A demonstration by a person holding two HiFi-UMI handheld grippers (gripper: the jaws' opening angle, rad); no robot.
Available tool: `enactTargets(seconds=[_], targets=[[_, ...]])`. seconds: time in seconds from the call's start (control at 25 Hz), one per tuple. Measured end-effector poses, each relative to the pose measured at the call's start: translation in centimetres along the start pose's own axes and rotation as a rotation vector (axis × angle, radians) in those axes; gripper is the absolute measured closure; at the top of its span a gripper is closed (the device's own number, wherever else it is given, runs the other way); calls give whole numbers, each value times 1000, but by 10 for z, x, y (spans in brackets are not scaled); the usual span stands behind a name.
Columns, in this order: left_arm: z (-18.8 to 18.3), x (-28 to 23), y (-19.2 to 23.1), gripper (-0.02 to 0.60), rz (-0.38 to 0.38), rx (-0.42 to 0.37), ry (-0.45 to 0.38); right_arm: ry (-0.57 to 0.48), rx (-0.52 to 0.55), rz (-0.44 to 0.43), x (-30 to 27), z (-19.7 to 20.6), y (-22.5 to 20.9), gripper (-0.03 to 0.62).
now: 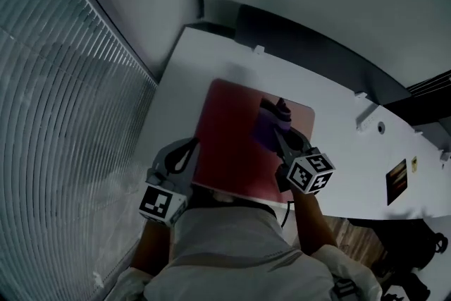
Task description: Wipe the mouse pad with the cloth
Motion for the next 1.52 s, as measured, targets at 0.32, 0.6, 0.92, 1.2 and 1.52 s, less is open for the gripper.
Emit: enactTargets(seconds=[0.32,0.6,0.92,1.2,1.52], targets=[[14,8,78,581,26,70,14,188,-107,-157,-174,30,65,549],[19,8,98,581,64,85,34,326,-119,-50,-255,62,42,549],[22,-2,97,581,78,106,52,352,-114,103,-245,72,-13,548],[3,-11,61,581,90,124,45,363,-79,148,-202,65,-41,548],[4,-33,5,581,88,101,34,363,-59,233,-135,73,-105,548]])
Point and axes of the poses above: the fingertips, and each gripper's own axes: x backward along the fingers, y to its left, z out of its underside, the point moved 7 cm from there along x, backward along the fingers, and after that the axes turned 1 degree about z, right-handed, at the moved point
